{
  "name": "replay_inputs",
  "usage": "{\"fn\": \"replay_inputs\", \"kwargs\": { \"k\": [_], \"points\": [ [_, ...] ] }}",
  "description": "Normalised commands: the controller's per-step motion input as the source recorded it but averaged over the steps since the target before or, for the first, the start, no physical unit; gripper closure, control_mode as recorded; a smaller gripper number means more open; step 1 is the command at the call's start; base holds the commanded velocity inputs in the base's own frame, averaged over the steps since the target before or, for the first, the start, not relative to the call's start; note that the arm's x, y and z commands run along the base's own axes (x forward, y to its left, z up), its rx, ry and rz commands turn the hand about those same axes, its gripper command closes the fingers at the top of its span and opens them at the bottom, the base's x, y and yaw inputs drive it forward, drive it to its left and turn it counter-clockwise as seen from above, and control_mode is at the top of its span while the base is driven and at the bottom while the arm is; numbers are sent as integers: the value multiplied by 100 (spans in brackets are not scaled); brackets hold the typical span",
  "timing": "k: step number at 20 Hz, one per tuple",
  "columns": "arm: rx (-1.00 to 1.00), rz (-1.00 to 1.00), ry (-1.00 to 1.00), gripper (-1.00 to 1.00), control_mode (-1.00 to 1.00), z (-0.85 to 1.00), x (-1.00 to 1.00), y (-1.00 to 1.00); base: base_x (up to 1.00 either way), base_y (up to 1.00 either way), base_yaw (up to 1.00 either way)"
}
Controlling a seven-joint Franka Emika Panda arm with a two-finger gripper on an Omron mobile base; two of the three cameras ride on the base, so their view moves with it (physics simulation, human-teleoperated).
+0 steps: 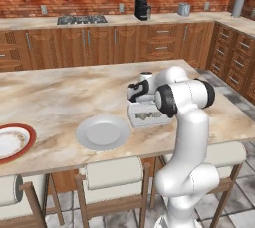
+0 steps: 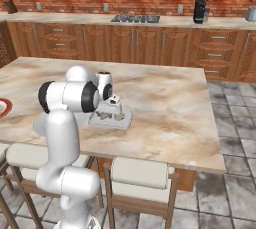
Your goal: Place two dumplings into each of the tupperware containers and then place the containers in the fridge.
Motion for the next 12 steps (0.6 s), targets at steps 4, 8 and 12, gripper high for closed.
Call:
{"fn": "replay_inputs", "kwargs": {
  "k": [4,8,12],
  "points": [
    [0,0,3,-100,-100,0,10,2,0,0,0],
    [0,0,0,-100,-100,0,0,0,0,0,0],
    [0,0,0,-100,-100,1,0,0,0,0,0]
  ]
}}
